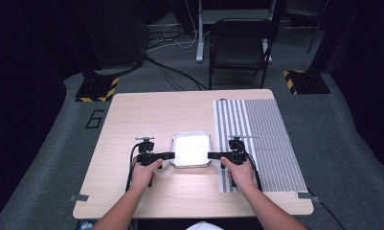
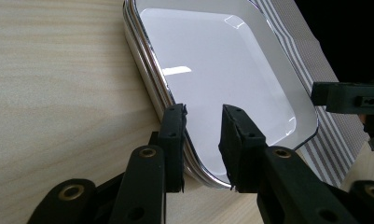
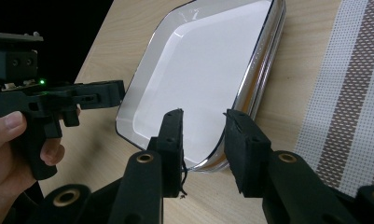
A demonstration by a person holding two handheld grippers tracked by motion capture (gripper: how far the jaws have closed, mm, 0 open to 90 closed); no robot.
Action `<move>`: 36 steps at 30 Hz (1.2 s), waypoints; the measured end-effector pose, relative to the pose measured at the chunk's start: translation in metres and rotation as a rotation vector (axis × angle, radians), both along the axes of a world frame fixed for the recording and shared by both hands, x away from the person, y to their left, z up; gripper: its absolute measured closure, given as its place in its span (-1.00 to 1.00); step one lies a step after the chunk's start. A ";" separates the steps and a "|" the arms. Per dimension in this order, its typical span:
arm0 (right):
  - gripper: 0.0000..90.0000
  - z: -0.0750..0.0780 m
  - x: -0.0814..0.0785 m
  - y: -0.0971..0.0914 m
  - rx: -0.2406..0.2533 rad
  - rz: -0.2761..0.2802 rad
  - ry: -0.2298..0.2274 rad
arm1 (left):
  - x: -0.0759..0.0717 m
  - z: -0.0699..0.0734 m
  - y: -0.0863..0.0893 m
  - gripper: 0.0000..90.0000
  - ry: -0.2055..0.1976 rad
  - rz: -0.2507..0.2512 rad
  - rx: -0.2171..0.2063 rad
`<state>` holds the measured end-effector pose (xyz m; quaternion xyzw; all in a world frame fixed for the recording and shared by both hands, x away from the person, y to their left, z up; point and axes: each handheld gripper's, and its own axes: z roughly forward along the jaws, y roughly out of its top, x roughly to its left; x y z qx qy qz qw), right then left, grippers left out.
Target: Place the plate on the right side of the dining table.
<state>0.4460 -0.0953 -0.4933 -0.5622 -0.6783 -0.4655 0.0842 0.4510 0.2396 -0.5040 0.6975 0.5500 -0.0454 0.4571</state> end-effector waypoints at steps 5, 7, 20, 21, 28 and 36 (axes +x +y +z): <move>0.50 0.000 0.001 -0.001 -0.001 -0.009 0.000 | -0.001 0.001 -0.002 0.57 -0.004 0.001 -0.006; 0.50 -0.001 0.001 -0.002 -0.005 -0.008 0.005 | -0.001 0.001 -0.002 0.56 -0.005 0.003 -0.007; 0.50 -0.001 0.000 -0.007 0.017 -0.022 0.010 | -0.001 0.002 -0.003 0.57 -0.011 0.004 -0.031; 0.50 -0.001 -0.001 -0.007 0.018 -0.025 0.010 | -0.001 0.002 -0.003 0.57 -0.011 0.004 -0.031; 0.50 0.001 -0.001 -0.010 0.026 -0.034 0.007 | -0.001 0.002 -0.005 0.57 -0.007 0.001 -0.047; 0.50 0.002 0.000 -0.013 0.030 -0.041 0.005 | 0.000 0.000 -0.006 0.56 0.003 0.006 -0.073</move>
